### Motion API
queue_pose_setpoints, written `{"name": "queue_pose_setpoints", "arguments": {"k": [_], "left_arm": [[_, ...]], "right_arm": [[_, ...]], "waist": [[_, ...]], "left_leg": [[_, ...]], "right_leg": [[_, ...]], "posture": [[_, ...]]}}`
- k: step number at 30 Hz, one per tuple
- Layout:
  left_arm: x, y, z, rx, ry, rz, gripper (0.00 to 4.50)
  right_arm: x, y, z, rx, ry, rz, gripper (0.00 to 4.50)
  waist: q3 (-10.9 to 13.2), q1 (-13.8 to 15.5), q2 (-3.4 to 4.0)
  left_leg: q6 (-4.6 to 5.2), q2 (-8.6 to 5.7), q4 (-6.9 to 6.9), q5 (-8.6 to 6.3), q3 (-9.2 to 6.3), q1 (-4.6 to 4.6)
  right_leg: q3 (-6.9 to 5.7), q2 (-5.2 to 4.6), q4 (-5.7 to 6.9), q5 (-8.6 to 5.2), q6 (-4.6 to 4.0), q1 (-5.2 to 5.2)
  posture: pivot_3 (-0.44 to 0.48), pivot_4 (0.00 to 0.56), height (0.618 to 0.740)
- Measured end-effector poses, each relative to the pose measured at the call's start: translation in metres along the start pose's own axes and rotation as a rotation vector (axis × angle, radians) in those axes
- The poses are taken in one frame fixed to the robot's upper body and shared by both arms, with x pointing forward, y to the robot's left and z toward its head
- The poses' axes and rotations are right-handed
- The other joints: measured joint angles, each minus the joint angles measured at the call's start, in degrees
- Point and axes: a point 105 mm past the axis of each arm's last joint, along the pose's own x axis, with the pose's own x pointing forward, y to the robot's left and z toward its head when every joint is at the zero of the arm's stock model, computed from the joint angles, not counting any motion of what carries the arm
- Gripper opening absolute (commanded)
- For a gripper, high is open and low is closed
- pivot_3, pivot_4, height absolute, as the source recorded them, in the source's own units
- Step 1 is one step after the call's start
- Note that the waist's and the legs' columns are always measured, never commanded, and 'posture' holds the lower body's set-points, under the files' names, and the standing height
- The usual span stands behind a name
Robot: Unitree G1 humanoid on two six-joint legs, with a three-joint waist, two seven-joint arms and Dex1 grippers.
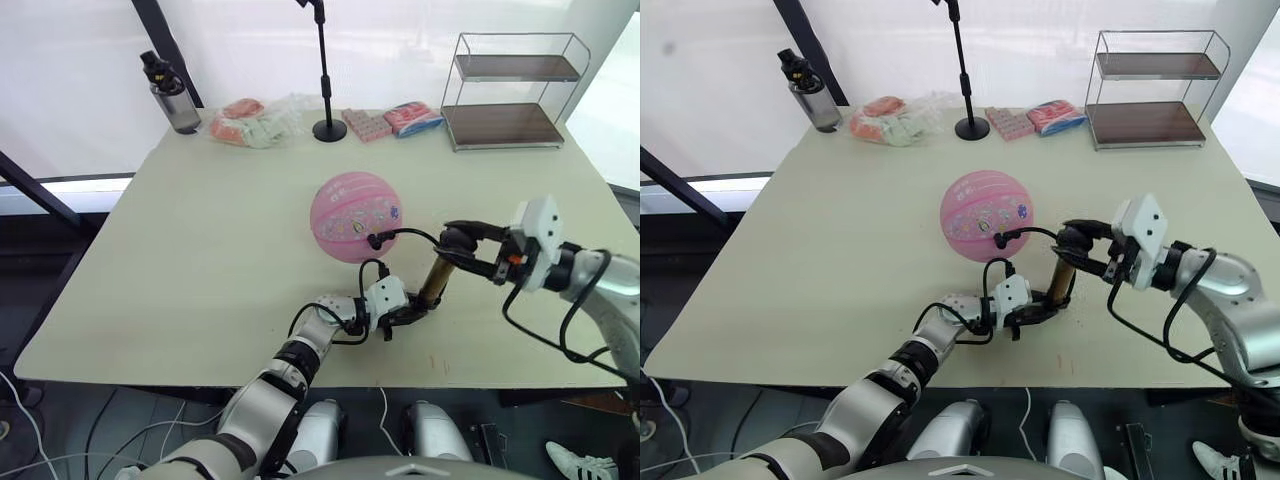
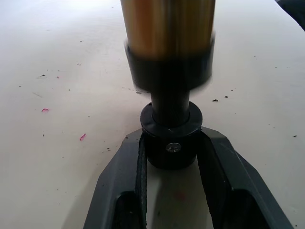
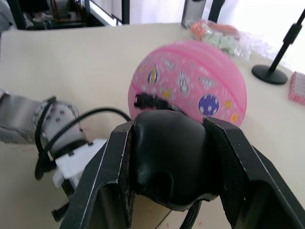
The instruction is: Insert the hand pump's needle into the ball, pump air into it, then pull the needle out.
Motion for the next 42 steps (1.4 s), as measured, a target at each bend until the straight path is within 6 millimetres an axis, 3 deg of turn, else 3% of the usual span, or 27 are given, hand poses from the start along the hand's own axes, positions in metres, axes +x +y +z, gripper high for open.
{"name": "queue_pose_setpoints", "arguments": {"k": [12,17,29,42], "left_arm": [[0.0,0.001,0.001,-0.002,-0.005,0.006,1.07],[0.0,0.001,0.001,-0.004,-0.009,0.007,1.07],[0.0,0.0,0.001,-0.002,-0.005,0.004,1.07],[-0.001,0.001,-0.002,0.001,0.008,0.007,1.07]], "right_arm": [[-0.022,-0.02,0.073,-0.064,-0.075,0.004,1.65],[-0.023,-0.02,0.081,-0.042,-0.077,0.01,1.65],[-0.024,-0.011,0.073,-0.09,-0.041,0.014,1.65],[-0.004,0.005,0.014,-0.036,-0.053,0.002,1.65]], "waist": [[0.2,0.0,-0.05],[0.2,0.1,-0.07],[0.2,0.0,-0.05],[0.0,-0.2,-0.09]], "left_leg": [[0.02,-0.01,0.03,-0.01,-0.02,-0.05],[0.02,-0.02,0.03,-0.01,-0.03,-0.09],[0.03,-0.03,0.02,-0.02,-0.01,-0.05],[0.03,0.05,0.03,-0.02,0.07,0.14]], "right_leg": [[-0.07,-0.06,0.0,0.0,0.01,0.0],[-0.08,-0.08,0.0,0.0,0.01,-0.02],[-0.07,-0.09,0.0,0.0,0.02,-0.01],[0.02,0.01,0.04,-0.01,0.03,0.1]], "posture": [[0.0,0.15,0.74],[0.0,0.15,0.74],[0.0,0.15,0.74],[0.0,0.15,0.74]]}}
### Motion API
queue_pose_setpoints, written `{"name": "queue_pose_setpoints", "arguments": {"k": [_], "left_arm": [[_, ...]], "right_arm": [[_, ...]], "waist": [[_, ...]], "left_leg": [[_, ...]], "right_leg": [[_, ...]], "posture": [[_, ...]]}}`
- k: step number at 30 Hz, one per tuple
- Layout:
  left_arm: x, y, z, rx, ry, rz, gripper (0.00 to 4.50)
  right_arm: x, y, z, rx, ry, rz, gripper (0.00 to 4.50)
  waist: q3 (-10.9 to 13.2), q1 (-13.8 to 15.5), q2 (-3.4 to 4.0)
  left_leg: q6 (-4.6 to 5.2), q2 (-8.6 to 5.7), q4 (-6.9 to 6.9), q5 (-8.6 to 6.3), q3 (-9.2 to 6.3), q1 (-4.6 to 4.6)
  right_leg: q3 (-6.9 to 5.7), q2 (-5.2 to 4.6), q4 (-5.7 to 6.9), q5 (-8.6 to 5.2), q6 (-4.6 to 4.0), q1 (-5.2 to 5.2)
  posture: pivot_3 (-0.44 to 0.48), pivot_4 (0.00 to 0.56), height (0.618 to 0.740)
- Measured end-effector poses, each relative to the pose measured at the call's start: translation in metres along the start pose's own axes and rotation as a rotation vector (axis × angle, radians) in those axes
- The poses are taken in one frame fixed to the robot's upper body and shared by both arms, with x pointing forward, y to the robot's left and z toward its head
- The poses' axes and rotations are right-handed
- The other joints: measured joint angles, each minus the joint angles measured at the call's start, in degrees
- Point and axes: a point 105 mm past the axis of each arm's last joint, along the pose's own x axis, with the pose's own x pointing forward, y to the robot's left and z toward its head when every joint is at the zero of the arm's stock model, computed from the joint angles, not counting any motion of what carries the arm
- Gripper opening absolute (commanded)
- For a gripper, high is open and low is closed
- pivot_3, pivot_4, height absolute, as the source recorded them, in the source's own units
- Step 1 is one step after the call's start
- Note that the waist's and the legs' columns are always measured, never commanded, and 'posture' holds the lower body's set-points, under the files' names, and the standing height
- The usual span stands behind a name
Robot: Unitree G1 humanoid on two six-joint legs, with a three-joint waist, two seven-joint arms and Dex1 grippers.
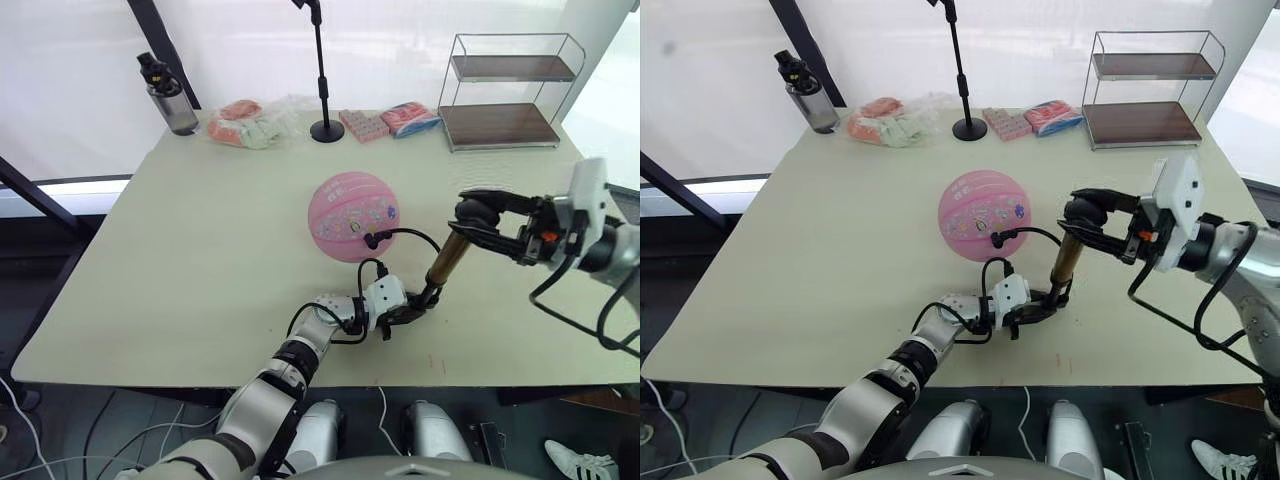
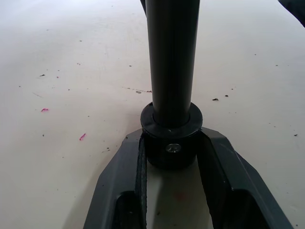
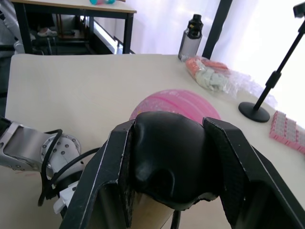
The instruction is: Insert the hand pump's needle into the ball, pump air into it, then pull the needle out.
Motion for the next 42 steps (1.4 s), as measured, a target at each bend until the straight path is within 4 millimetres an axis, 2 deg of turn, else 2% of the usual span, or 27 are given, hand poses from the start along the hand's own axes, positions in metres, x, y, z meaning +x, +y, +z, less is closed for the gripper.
{"name": "queue_pose_setpoints", "arguments": {"k": [7,13,18,27,33,34,42], "left_arm": [[-0.001,0.001,-0.002,-0.003,0.007,0.002,1.07],[-0.001,0.0,-0.002,-0.004,0.007,0.002,1.07],[-0.001,0.0,-0.002,-0.004,0.008,0.002,1.07],[0.0,0.0,0.0,-0.003,-0.003,0.001,1.07],[0.001,0.0,0.001,-0.009,-0.013,0.01,1.07],[0.001,0.0,0.002,-0.01,-0.015,0.011,1.07],[0.002,0.0,0.002,-0.011,-0.018,0.012,1.07]], "right_arm": [[0.009,0.01,-0.039,0.011,0.04,-0.005,1.65],[0.014,0.017,-0.059,0.036,0.056,-0.017,1.65],[0.014,0.019,-0.061,0.036,0.058,-0.017,1.65],[0.01,0.004,-0.043,0.074,0.095,-0.021,1.65],[0.007,-0.012,-0.003,0.037,0.043,-0.017,1.65],[0.005,-0.017,0.011,0.027,0.017,-0.018,1.65],[-0.006,-0.028,0.053,-0.01,-0.019,-0.015,1.65]], "waist": [[-0.2,-0.1,0.0],[-0.3,-0.2,0.04],[-0.3,-0.2,0.05],[-0.1,0.1,0.07],[0.1,0.2,0.03],[0.1,0.2,0.03],[0.2,0.2,0.01]], "left_leg": [[0.0,0.02,-0.01,0.0,0.01,0.05],[0.0,0.02,-0.01,0.0,0.0,0.07],[0.0,0.02,-0.01,0.0,0.0,0.07],[0.0,-0.01,-0.01,0.0,-0.03,-0.09],[0.0,-0.04,0.01,0.0,-0.05,-0.13],[0.0,-0.04,0.01,0.0,-0.04,-0.12],[0.0,-0.06,0.02,0.0,-0.06,-0.16]], "right_leg": [[0.02,0.05,0.02,-0.02,0.02,0.02],[0.03,0.08,0.02,-0.01,0.01,0.02],[0.04,0.08,0.02,-0.02,0.01,0.02],[0.02,0.04,0.01,0.0,-0.02,-0.09],[-0.02,-0.01,-0.01,0.01,-0.02,-0.1],[-0.01,-0.02,0.0,0.01,-0.02,-0.1],[-0.05,-0.07,-0.01,0.01,-0.02,-0.1]], "posture": [[0.0,0.15,0.74],[0.0,0.15,0.74],[0.0,0.15,0.74],[0.0,0.15,0.74],[0.0,0.15,0.74],[0.0,0.15,0.74],[0.0,0.15,0.74]]}}
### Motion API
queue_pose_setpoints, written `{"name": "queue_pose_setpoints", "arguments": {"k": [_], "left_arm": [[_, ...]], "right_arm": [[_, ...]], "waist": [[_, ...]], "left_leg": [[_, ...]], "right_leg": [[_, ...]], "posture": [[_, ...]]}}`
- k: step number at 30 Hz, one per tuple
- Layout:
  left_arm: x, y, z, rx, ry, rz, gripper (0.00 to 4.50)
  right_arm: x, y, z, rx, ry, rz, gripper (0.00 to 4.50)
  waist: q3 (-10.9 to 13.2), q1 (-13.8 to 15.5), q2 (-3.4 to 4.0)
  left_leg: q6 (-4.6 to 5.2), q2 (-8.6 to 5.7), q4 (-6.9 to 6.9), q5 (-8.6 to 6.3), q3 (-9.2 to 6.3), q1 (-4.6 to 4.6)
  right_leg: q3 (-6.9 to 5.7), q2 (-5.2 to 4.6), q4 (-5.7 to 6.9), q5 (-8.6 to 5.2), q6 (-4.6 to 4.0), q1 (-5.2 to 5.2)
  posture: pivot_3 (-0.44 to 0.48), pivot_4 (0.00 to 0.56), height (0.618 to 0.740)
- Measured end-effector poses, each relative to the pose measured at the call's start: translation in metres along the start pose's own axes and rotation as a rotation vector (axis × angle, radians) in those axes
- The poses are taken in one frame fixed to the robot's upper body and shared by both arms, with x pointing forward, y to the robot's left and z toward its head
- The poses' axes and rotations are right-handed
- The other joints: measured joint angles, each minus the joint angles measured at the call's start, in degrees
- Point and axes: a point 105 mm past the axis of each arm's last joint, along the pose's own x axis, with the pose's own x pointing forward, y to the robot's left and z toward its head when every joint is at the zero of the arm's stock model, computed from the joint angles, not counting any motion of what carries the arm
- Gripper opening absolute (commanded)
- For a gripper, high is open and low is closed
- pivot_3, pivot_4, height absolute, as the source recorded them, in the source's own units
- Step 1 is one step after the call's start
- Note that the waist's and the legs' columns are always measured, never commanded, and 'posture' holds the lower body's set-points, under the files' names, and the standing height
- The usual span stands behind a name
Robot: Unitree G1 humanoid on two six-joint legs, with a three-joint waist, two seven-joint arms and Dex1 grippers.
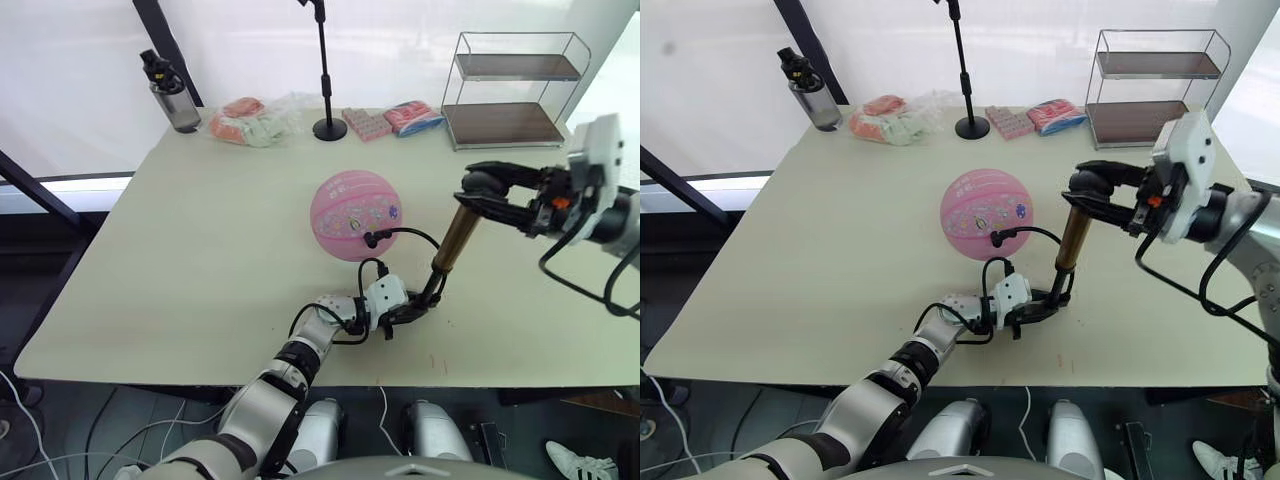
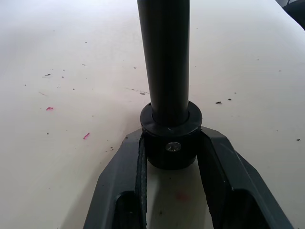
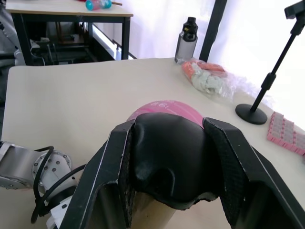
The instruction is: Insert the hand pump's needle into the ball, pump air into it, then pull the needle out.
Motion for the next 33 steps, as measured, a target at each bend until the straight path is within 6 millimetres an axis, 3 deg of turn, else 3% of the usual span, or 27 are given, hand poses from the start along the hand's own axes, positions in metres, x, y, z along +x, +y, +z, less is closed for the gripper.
{"name": "queue_pose_setpoints", "arguments": {"k": [3,19,33], "left_arm": [[0.0,0.0,0.0,-0.001,-0.001,0.001,1.07],[0.0,0.0,0.001,0.004,-0.004,-0.002,1.07],[-0.002,0.0,-0.004,0.0,0.02,0.002,1.07]], "right_arm": [[-0.002,-0.002,0.012,-0.024,0.001,0.007,1.65],[-0.003,0.002,0.011,-0.032,0.015,0.014,1.65],[0.009,0.032,-0.065,-0.023,0.034,0.016,1.65]], "waist": [[0.0,0.0,0.01],[0.2,0.1,-0.01],[-0.4,-0.5,0.04]], "left_leg": [[0.0,0.0,0.0,0.0,0.01,0.0],[0.0,-0.05,0.01,0.0,-0.07,-0.07],[0.0,0.07,-0.01,0.0,0.06,0.21]], "right_leg": [[0.0,-0.01,0.0,0.0,0.0,-0.01],[-0.06,-0.06,-0.02,0.0,0.01,-0.02],[0.06,0.09,0.04,-0.1,0.17,0.13]], "posture": [[0.0,0.15,0.74],[0.0,0.15,0.74],[0.0,0.15,0.74]]}}
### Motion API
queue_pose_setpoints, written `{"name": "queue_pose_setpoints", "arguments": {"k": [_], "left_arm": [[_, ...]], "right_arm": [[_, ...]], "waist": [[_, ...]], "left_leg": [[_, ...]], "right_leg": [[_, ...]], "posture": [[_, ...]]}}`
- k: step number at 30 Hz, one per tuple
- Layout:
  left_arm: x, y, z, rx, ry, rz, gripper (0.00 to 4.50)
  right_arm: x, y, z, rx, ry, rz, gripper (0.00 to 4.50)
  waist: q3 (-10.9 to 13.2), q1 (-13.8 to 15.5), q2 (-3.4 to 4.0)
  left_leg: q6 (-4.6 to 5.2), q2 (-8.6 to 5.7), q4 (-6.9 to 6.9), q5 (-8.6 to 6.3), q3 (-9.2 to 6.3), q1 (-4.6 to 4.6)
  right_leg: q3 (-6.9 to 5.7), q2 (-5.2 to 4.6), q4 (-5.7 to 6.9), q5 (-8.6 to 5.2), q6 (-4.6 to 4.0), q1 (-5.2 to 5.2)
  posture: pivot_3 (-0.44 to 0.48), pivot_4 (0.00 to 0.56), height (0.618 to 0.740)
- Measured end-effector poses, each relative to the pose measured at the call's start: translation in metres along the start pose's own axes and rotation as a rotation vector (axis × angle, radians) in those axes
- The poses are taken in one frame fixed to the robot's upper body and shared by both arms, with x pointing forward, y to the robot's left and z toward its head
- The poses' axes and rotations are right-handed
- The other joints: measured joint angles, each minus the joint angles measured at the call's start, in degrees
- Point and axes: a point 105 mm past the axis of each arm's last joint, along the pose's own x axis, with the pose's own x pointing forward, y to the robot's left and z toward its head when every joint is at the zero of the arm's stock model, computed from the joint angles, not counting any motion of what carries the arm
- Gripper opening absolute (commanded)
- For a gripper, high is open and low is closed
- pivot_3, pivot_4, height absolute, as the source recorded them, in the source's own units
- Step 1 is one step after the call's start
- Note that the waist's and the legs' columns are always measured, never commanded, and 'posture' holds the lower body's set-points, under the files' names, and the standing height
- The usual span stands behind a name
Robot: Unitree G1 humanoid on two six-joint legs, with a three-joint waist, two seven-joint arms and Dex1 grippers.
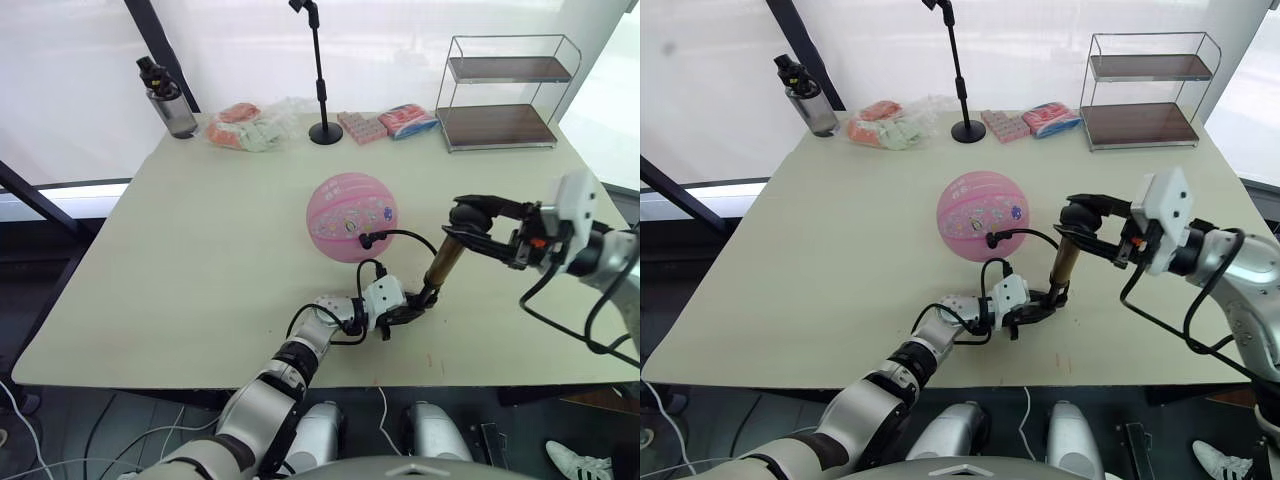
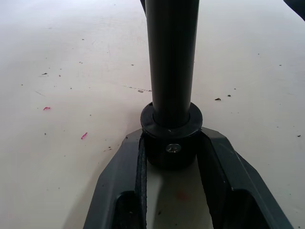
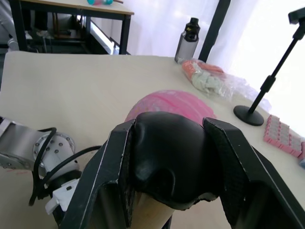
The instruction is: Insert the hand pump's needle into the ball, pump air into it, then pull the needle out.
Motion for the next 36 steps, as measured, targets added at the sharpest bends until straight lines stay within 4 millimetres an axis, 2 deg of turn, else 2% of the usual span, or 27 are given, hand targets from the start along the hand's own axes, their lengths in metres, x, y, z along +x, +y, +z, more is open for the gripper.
{"name": "queue_pose_setpoints", "arguments": {"k": [4,11,14,17,29,31,32,33,36], "left_arm": [[0.0,0.0,-0.001,0.0,0.003,-0.001,1.07],[-0.001,-0.001,-0.002,-0.003,0.007,-0.001,1.07],[-0.001,-0.001,-0.004,-0.007,0.013,0.005,1.07],[-0.002,-0.001,-0.006,-0.013,0.02,0.011,1.07],[-0.003,0.0,-0.004,-0.025,0.005,0.015,1.07],[-0.004,0.0,-0.004,-0.031,0.002,0.014,2.05],[-0.004,-0.001,-0.004,-0.037,-0.002,0.013,2.31],[-0.004,-0.002,-0.003,-0.041,-0.011,0.011,2.91],[-0.005,-0.003,-0.002,-0.045,-0.021,0.005,4.2]], "right_arm": [[0.004,0.006,-0.016,0.003,0.021,0.0,1.65],[0.014,0.021,-0.054,0.036,0.044,-0.032,1.65],[0.017,0.024,-0.057,0.012,0.037,-0.029,1.65],[0.018,0.028,-0.06,-0.003,0.04,-0.02,1.65],[0.022,0.028,-0.057,-0.021,0.036,-0.011,1.65],[0.023,0.028,-0.057,-0.023,0.036,-0.008,1.65],[0.023,0.028,-0.057,-0.024,0.039,-0.004,1.65],[0.024,0.027,-0.056,-0.025,0.041,-0.002,1.65],[0.025,0.027,-0.056,-0.027,0.044,0.003,1.65]], "waist": [[-0.1,0.0,0.0],[-0.4,-0.2,-0.07],[-0.5,-0.6,-0.11],[-0.4,-0.9,-0.26],[-0.5,-1.2,-0.23],[-0.4,-1.2,-0.24],[-0.4,-1.2,-0.22],[-0.4,-1.1,-0.2],[-0.3,-1.0,-0.39]], "left_leg": [[0.0,0.0,-0.01,0.0,0.01,0.01],[0.0,0.02,-0.04,0.0,0.01,0.07],[0.0,0.02,-0.09,0.0,0.0,0.26],[-0.01,0.06,-0.39,-0.03,0.0,1.02],[-0.01,0.07,-0.47,-0.03,-0.04,1.0],[-0.01,0.08,-0.5,-0.03,-0.04,0.99],[-0.01,0.08,-0.52,-0.03,-0.04,0.99],[-0.01,0.08,-0.53,-0.03,-0.05,0.98],[-0.01,0.07,-0.52,-0.02,-0.08,0.93]], "right_leg": [[0.01,0.01,0.0,0.03,-0.06,0.0],[0.05,0.07,0.0,0.02,-0.05,0.02],[0.06,0.08,0.0,-0.02,0.01,0.19],[0.05,0.06,-0.19,-0.2,0.22,0.92],[0.05,0.07,-0.28,-0.24,0.25,0.9],[0.05,0.07,-0.3,-0.24,0.25,0.89],[0.05,0.08,-0.34,-0.24,0.25,0.89],[0.05,0.07,-0.35,-0.24,0.25,0.89],[0.04,0.07,-0.41,-0.23,0.25,0.89]], "posture": [[0.0,0.15,0.74],[0.0,0.15,0.74],[0.0,0.15,0.74],[0.0,0.15,0.74],[0.0,0.15,0.74],[0.0,0.15,0.74],[0.0,0.15,0.74],[0.0,0.15,0.74],[0.0,0.15,0.74]]}}
